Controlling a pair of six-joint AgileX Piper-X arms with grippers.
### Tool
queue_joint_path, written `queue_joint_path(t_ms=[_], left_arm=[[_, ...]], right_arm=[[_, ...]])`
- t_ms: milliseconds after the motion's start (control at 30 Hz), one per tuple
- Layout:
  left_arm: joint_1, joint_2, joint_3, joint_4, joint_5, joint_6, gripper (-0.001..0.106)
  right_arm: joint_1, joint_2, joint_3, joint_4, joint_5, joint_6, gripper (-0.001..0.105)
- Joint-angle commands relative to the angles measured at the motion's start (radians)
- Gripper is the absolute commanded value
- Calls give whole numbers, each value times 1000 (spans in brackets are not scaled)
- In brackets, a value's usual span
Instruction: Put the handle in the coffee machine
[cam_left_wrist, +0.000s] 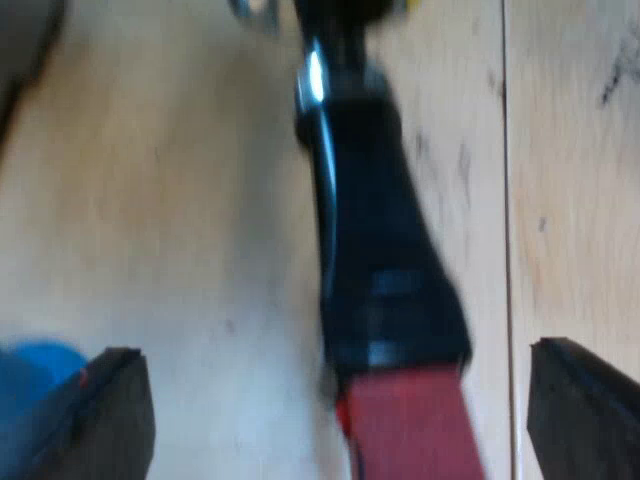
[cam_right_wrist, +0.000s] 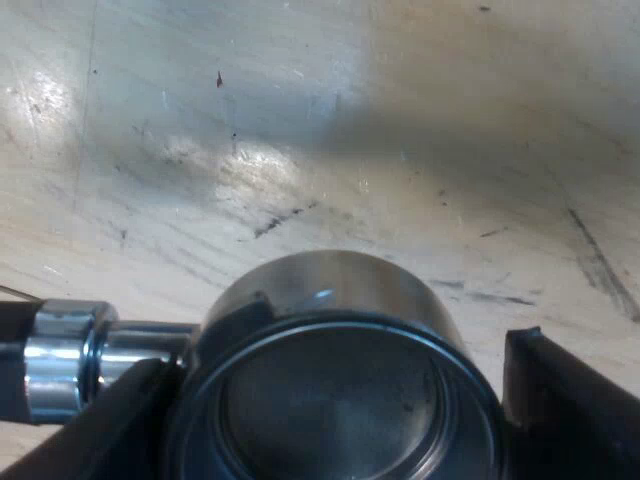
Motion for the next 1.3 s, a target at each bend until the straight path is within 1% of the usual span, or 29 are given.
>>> queue_joint_path(t_ms=[33, 67, 200, 400, 500, 600, 833, 1000, 1167, 1233, 1300], left_arm=[[-3, 1, 22, -18, -36, 25, 78], [-3, 1, 29, -25, -36, 34, 78], [-3, 1, 36, -61, -36, 34, 78], [-3, 1, 42, -71, -37, 34, 78], [-3, 1, 61, -73, -72, 34, 78], [-3, 1, 75, -73, -79, 37, 78], [-3, 1, 75, -106, -51, 37, 78], [-3, 1, 75, -106, 21, 37, 78], [-3, 1, 75, -106, 12, 37, 78], [-3, 1, 75, -106, 12, 37, 76], [-3, 1, 75, -108, 12, 37, 69]], right_arm=[[-6, -17, -6, -10, -17, 2, 0], [-6, -17, -6, -10, -17, 2, 0], [-6, -17, -6, -10, -17, 2, 0], [-6, -17, -6, -10, -17, 2, 0], [-6, -17, -6, -10, -17, 2, 0], [-6, -17, -6, -10, -17, 2, 0], [-6, -17, -6, -10, -17, 2, 0], [-6, -17, -6, -10, -17, 2, 0], [-6, -17, -6, -10, -17, 2, 0], [-6, -17, -6, -10, -17, 2, 0], [-6, -17, -6, -10, -17, 2, 0]])
